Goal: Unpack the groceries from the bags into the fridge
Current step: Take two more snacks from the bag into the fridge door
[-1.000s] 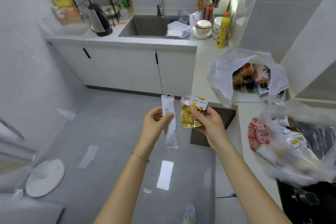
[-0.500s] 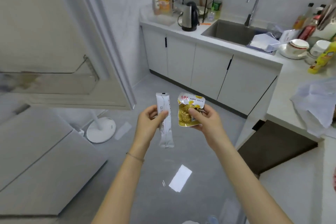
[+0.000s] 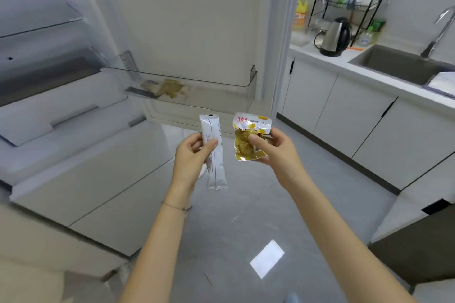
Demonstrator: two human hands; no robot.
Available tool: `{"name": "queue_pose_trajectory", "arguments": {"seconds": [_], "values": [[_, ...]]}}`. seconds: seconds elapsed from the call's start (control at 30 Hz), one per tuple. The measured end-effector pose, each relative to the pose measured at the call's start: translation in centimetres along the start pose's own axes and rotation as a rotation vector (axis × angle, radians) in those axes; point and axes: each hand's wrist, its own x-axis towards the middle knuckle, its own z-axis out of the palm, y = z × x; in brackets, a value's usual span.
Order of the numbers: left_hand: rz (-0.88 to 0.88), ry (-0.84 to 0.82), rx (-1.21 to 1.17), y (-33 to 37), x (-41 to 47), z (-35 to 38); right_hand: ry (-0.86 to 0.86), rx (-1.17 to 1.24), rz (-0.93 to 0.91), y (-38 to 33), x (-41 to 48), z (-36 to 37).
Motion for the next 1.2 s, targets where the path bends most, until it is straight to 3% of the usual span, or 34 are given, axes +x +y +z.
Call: {"name": "queue_pose_trajectory", "arguments": {"seconds": [0.27,0.47,0.7,1.03,1.2], "values": [[0.123,0.068,-0.039,4.8,4.4,-5.4,-0.141,-0.099,-0.17,-5.7,4.3,7.2],[0.227,0.231,-0.074,7.5,8.6,-7.5,-0.241,-0.155,-0.274,-8.8,8.9,11.0],[0.303,0.251,-0.085,10.0,12.8,-10.8,-0.205,-0.201,-0.335,-9.9,14.6,14.4],[0.475,0.111,0.029,13.7,21.0,-16.0,-0.109,-0.329,-0.321,-9.3,19.8,17.6],[0.438,-0.114,0.285,14.8,25.1,-18.1,-0.111,-0.608,-0.215,-9.2,20.9,18.4]]}}
